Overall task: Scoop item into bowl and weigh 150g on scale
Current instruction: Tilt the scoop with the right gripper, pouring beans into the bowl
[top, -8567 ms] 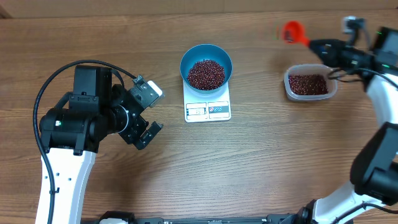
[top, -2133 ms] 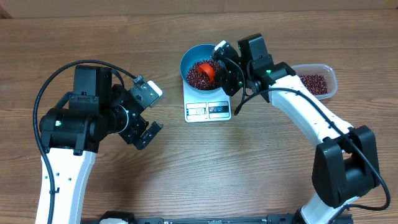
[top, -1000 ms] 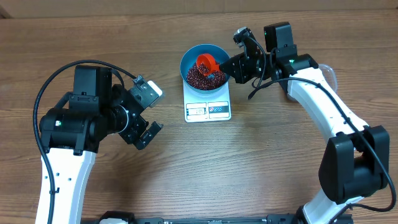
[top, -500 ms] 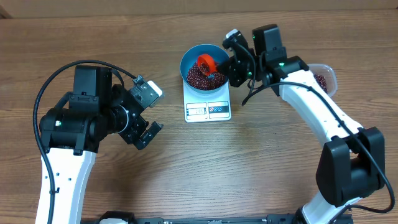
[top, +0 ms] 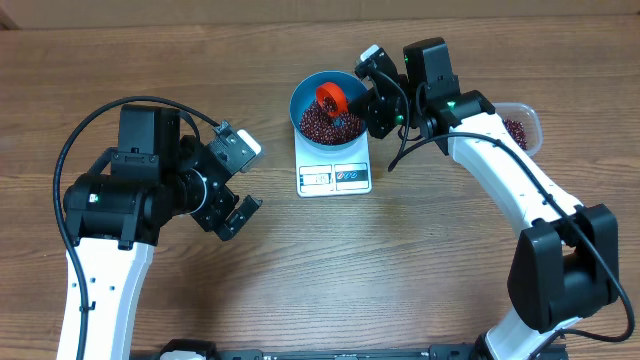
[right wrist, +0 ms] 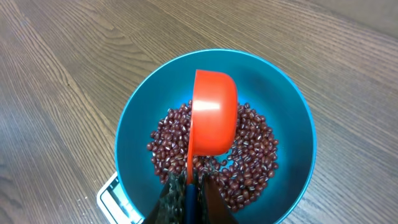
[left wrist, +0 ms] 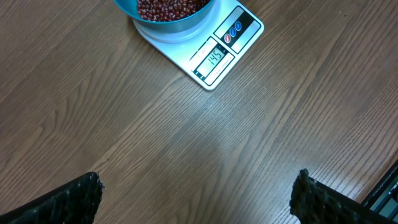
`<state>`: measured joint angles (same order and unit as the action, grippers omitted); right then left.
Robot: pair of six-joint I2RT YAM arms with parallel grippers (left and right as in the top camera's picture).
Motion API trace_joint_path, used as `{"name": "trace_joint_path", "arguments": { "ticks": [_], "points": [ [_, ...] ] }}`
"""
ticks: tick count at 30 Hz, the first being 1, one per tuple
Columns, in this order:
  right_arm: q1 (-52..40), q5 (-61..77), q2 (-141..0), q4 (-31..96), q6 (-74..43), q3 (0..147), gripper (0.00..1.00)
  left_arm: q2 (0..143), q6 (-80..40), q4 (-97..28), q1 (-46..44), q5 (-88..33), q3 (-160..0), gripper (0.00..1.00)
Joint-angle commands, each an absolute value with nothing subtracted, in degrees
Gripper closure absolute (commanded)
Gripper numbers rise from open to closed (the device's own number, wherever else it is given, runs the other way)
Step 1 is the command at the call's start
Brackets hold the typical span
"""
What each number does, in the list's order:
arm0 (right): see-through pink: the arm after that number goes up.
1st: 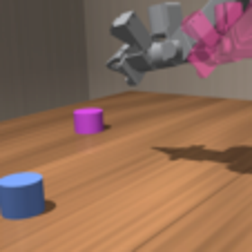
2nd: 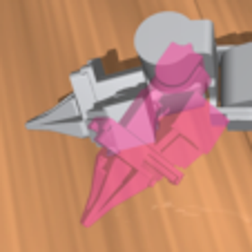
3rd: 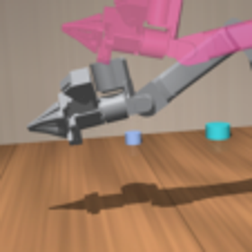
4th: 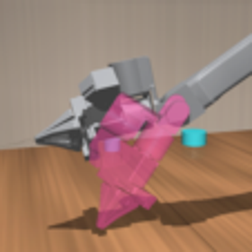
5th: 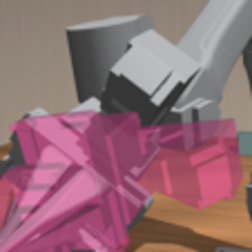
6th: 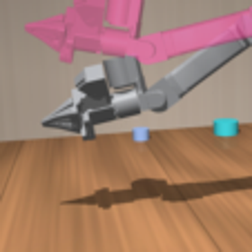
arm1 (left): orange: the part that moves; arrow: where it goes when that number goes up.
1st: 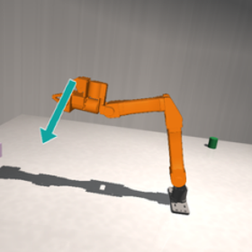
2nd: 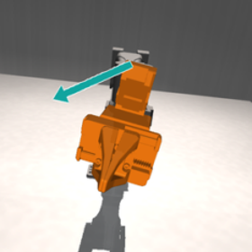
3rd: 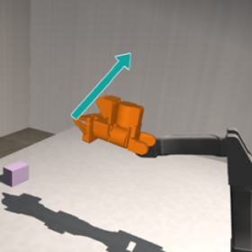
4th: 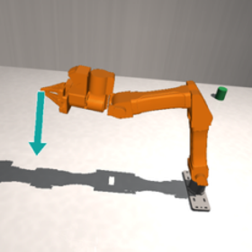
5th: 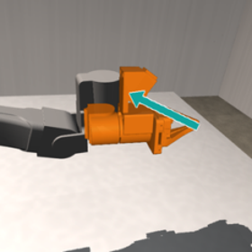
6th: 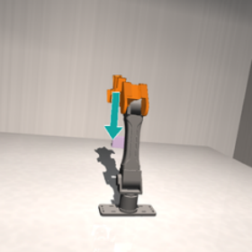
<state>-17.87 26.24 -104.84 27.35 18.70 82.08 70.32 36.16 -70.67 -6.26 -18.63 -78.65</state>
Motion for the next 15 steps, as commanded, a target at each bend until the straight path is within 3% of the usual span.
{"name": "trace_joint_path", "arguments": {
  "ticks": [1, 15],
  "points": [
    [-17.74, 26.0, -102.26, 26.17, 21.28, 82.46, 0.96, 70.46, 35.59, -70.63, -6.39, -18.63, -78.37, 0.0],
    [-17.72, 26.13, -102.26, 26.24, 21.32, 82.46, 0.96, 70.46, 35.59, -70.65, -6.39, -18.63, -78.37, 0.0]
  ]
}}
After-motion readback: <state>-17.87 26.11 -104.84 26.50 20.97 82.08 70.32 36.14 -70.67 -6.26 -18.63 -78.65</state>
